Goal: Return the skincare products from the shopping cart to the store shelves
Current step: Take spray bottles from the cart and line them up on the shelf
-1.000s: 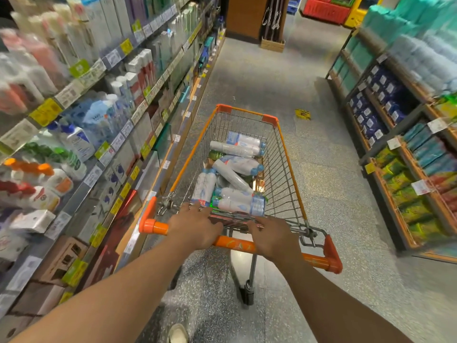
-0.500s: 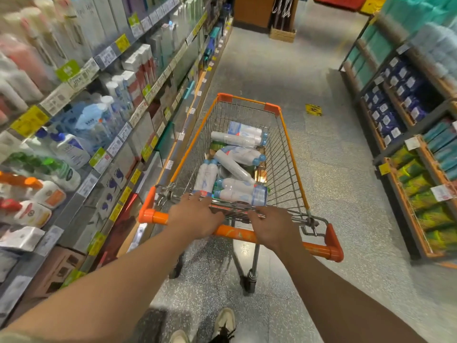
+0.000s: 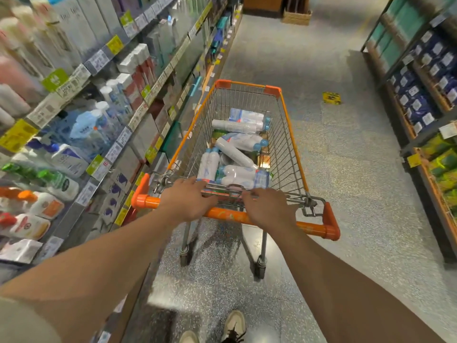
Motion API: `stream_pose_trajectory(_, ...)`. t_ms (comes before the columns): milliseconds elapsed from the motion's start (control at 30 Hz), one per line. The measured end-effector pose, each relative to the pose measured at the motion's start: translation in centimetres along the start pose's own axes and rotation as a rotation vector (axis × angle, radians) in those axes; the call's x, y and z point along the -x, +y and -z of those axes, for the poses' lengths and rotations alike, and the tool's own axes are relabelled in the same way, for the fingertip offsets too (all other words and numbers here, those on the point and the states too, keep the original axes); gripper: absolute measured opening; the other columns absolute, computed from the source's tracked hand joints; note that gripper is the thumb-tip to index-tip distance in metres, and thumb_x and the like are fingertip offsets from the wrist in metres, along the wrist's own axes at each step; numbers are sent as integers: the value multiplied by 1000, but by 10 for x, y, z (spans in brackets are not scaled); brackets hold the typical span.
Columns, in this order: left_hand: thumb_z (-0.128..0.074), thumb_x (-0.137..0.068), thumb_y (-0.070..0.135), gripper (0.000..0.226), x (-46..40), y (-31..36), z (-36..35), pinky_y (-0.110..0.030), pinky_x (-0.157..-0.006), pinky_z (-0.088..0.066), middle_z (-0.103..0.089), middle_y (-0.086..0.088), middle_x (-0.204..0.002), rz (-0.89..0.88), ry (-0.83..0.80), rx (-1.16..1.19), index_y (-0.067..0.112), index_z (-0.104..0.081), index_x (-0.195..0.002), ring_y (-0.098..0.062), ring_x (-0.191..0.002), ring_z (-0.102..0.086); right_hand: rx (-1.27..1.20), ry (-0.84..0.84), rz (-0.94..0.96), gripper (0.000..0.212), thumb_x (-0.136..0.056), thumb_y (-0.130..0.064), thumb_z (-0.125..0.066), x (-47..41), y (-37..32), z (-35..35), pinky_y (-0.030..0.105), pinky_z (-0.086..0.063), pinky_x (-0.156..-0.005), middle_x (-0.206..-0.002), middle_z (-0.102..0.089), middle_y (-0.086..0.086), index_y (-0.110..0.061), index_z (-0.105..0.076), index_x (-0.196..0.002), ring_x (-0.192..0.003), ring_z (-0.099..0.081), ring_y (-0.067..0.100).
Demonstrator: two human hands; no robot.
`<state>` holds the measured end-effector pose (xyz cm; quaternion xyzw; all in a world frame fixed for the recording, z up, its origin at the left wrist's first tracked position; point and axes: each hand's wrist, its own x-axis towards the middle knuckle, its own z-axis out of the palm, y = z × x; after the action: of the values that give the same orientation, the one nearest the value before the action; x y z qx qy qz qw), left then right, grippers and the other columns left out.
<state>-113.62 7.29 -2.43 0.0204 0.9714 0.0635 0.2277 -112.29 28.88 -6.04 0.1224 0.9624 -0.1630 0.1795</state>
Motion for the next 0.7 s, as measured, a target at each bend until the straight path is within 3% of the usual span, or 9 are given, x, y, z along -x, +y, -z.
stream_pose_trajectory(100,-41,-91,75,81,-2,2,2,-53,-116,-30,-26,1,-168,6,-15,5,35,-28,-159,-29,-153,-22,-21,-73,37,89,-77,-83,-13,-6,1,1,70,-22,-115,-156,-38,10,-38,-45,-146,-147,-27,38)
stream_pose_trajectory(200,-44,-91,73,76,-3,3,2,-52,-117,-30,-32,1,-164,-3,-7,25,33,-35,-156,-28,-151,-25,12,-125,67,82,-86,-83,-21,-8,1,8,74,-11,-116,-162,-28,10,-35,-41,-150,-151,-18,41)
stream_pose_trajectory(300,-42,-90,76,80,-6,1,2,-55,-120,-27,-25,0,-167,-2,-37,32,33,-31,-158,-28,-153,-20,69,-94,92,78,-90,-83,-21,-13,2,14,74,0,-117,-162,-32,12,-35,-48,-146,-151,-20,41)
stream_pose_trajectory(400,-23,-80,91,94,-17,-4,1,-58,-121,-20,-21,-1,-169,2,-126,46,38,-33,-157,-30,-154,-15,8,-55,97,76,-92,-79,-17,-25,4,17,66,-12,-119,-137,-57,14,-31,-64,-127,-137,-44,39)
stream_pose_trajectory(467,-8,-70,98,107,-29,-7,3,-61,-119,-20,-27,-2,-167,-5,-129,41,39,-39,-154,-34,-152,-17,-53,-54,102,68,-93,-76,-17,-35,3,17,61,-21,-117,-105,-69,4,-30,-67,-102,-115,-60,33)
stream_pose_trajectory(500,-12,-73,96,103,-33,-6,7,-63,-118,-21,-30,-2,-166,34,-103,75,38,-39,-154,-36,-152,-18,-84,-52,106,66,-92,-76,-19,-40,1,17,57,-25,-115,-96,-70,0,-30,-67,-96,-107,-63,30)
stream_pose_trajectory(567,-23,-83,90,91,-44,-5,14,-66,-116,-24,-33,-1,-164,92,-22,141,36,-39,-154,-35,-152,-19,-156,-50,96,70,-86,-77,-22,-54,-3,17,51,-30,-110,-100,-72,-2,-30,-70,-104,-106,-63,27)
stream_pose_trajectory(700,-24,-85,89,80,-74,-1,32,-64,-114,-25,-42,2,-158,57,100,119,43,-45,-148,-33,-148,-26,-390,-52,29,54,-96,-65,-49,-78,-14,22,42,-42,-107,-133,-64,4,-31,-59,-137,-119,-59,24)
